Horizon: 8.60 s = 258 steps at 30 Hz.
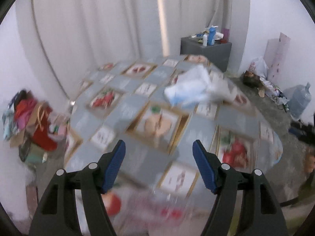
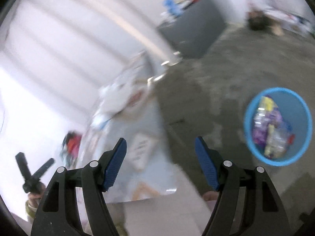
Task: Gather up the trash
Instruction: 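Move both grippers back to the table toward the clear bag and white tissues, then grasp the clear plastic bag with the left gripper, then grasp the white tissues with the right gripper while the left gripper holds the clear bag, then lift the white tissues and clear bag toward the blue wastebasket, then open both grippers over the blue wastebasket to drop tissues and bag, then move both grippers back to the table toward the remaining tissues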
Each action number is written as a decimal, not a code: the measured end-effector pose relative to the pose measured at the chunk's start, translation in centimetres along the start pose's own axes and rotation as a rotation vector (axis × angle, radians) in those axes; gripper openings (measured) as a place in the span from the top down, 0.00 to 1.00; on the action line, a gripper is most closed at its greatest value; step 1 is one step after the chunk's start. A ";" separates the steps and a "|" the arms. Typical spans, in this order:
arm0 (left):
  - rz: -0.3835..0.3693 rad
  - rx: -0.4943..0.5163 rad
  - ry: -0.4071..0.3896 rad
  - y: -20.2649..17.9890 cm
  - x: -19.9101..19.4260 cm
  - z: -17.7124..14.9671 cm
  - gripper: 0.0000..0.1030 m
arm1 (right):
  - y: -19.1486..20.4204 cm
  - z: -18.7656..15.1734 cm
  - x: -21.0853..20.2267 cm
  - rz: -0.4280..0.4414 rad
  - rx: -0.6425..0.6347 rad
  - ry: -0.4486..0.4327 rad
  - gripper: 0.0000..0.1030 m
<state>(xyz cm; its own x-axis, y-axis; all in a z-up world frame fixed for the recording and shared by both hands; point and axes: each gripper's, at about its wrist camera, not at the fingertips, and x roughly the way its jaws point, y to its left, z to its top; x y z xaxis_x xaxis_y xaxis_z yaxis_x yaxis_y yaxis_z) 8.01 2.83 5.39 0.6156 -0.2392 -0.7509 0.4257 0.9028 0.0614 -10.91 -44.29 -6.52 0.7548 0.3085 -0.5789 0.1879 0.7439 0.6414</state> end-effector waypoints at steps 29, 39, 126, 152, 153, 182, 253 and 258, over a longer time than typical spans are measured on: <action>0.181 0.507 0.050 -6.9 4.4 -15.0 0.77 | 16.5 -7.8 9.5 0.162 -0.245 0.360 0.35; -0.019 0.313 0.058 -4.1 1.5 -14.0 0.94 | 16.6 -8.1 9.8 0.130 -0.227 0.364 0.35; -0.118 0.068 -0.084 -6.5 21.1 11.7 0.96 | 14.9 10.3 9.7 -0.158 -0.212 -0.145 0.92; -0.232 0.069 -0.332 -5.4 6.3 11.4 0.96 | 15.8 8.5 5.9 -0.089 -0.203 -0.166 0.93; -0.254 0.081 -0.343 -6.2 5.7 11.6 0.96 | 15.6 8.5 5.2 -0.095 -0.201 -0.177 0.93; -0.786 0.501 0.115 -43.0 12.9 10.5 0.96 | -13.0 1.8 -8.4 -0.357 0.465 -0.328 0.90; -0.150 0.037 -0.100 -17.8 6.4 8.5 0.06 | 9.1 4.4 1.1 -0.662 -0.373 -0.243 0.08; -0.126 0.003 -0.089 -16.3 7.0 8.1 0.06 | 10.8 4.3 2.0 -0.657 -0.419 -0.247 0.08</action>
<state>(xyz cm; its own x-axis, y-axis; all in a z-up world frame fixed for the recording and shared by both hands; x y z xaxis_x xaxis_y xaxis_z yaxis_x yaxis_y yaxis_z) 10.75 -16.44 4.43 0.6137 -0.3812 -0.6914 0.5049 0.8628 -0.0275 -4.64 -38.16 1.40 0.6982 -0.3706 -0.6126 0.4266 0.9025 -0.0598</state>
